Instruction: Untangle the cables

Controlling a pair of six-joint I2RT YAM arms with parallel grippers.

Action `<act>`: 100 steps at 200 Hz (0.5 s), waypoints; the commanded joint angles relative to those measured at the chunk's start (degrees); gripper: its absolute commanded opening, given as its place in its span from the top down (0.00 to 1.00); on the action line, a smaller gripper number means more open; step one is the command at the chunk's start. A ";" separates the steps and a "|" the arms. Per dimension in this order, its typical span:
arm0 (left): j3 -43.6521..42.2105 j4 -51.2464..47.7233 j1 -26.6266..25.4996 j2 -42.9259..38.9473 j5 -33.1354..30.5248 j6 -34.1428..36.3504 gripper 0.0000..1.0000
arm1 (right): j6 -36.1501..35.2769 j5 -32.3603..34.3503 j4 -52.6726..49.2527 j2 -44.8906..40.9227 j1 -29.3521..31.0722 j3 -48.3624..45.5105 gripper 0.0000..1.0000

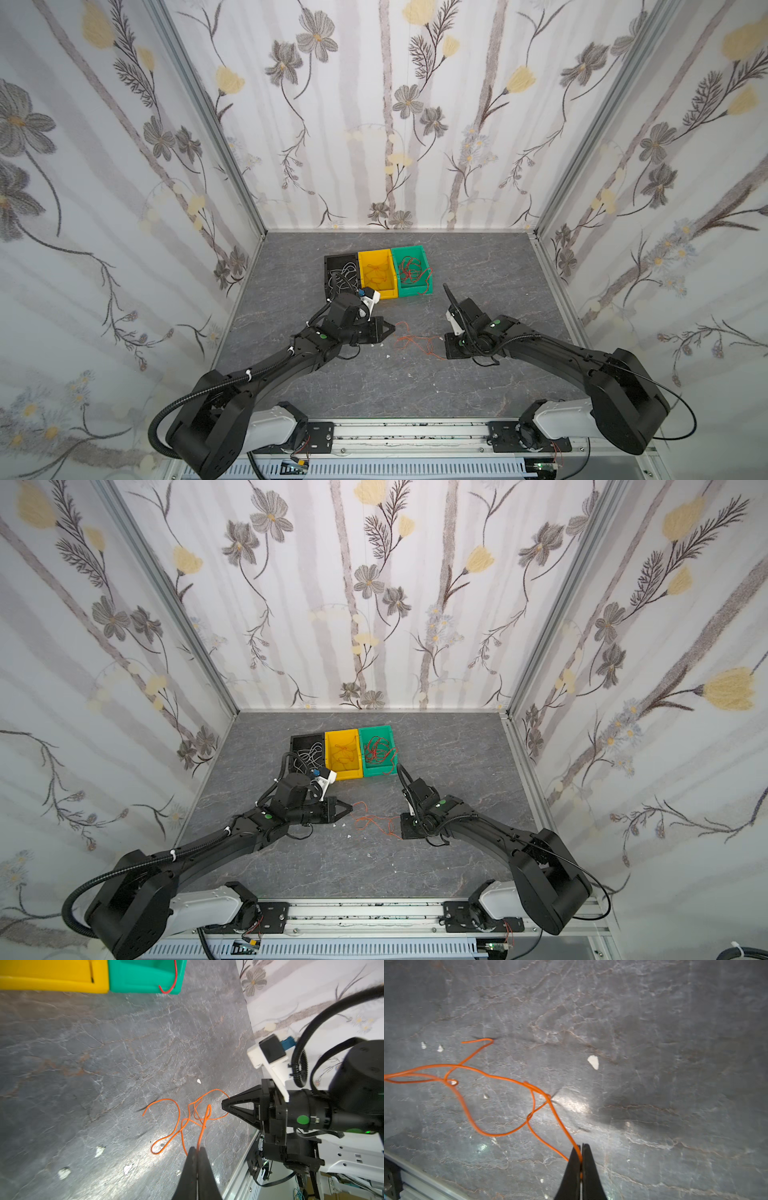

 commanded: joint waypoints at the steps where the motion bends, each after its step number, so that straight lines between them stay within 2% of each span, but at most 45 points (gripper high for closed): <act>1: -1.12 -2.81 2.27 -4.02 -1.28 0.77 1.00 | 2.61 4.98 -1.83 -1.12 -1.19 -1.00 0.94; 39: -2.72 -6.39 5.54 -9.34 -1.87 1.65 1.00 | 5.45 3.86 0.84 -6.81 -3.91 -3.92 0.93; 71: -4.08 -6.59 6.67 -11.33 -2.36 1.19 1.00 | 9.92 -1.87 8.31 -15.23 -7.72 -9.42 0.91; 100: -4.91 -5.13 7.01 -11.72 -1.59 0.32 1.00 | 11.82 -5.88 13.84 -20.39 -8.42 -12.09 0.88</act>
